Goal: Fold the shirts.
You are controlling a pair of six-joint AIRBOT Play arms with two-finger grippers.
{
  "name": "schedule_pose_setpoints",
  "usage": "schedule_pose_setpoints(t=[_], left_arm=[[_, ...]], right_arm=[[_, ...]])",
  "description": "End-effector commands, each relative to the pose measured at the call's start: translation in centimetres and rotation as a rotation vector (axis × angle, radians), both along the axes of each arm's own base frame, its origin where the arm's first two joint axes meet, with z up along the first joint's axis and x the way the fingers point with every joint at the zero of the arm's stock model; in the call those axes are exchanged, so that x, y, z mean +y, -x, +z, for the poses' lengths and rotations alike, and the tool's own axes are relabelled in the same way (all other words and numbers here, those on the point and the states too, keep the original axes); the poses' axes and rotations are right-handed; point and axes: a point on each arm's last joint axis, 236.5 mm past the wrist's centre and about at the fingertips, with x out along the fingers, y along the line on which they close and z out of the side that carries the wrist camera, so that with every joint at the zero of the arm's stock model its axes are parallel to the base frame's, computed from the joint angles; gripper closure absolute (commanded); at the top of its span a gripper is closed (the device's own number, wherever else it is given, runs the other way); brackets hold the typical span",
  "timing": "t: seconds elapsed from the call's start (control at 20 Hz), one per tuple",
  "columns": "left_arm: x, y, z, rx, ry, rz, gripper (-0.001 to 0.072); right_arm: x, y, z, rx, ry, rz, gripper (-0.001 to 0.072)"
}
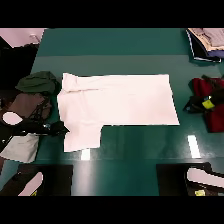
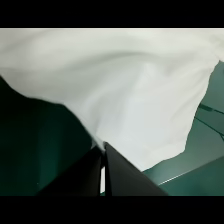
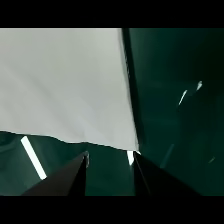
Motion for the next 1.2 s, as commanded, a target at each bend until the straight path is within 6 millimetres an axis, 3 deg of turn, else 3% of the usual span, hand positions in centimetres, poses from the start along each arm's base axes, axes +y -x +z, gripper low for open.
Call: schedule_pose_setpoints(t=[0.0,0.2,0.6,0.8,0.95,1.15], left_arm=[[-0.1,-0.1,0.5,-0.009,0.004,-0.015,0.0681],[-0.3,0.3,0.5,0.005,0.010,-0.025,0.0681],[-0.3,0.3,0.6,0.007,0.012,-0.027,0.0681],[-0.4,0.5,0.6,0.013,0.014,-0.031,0.0681],[-0.6,0.9,0.8,0.028,0.021,-0.049,0.0683],[-1.6,1.8,2.4,0.045,0.040,-0.125,0.0684]], right_arm=[[-0.2,2.3,-3.6,0.000,-0.097,-0.121,0.0405],[-0.3,2.7,-5.5,-0.008,-0.078,-0.145,0.0406],[0.7,4.2,-6.7,0.030,-0.102,-0.144,0.0409],[1.6,3.7,-6.1,-0.003,-0.146,-0.118,0.0661],[1.9,4.3,-5.8,0.004,-0.154,-0.069,0.0699],[-0.9,4.9,-2.9,-0.031,-0.036,-0.049,0.0701]])
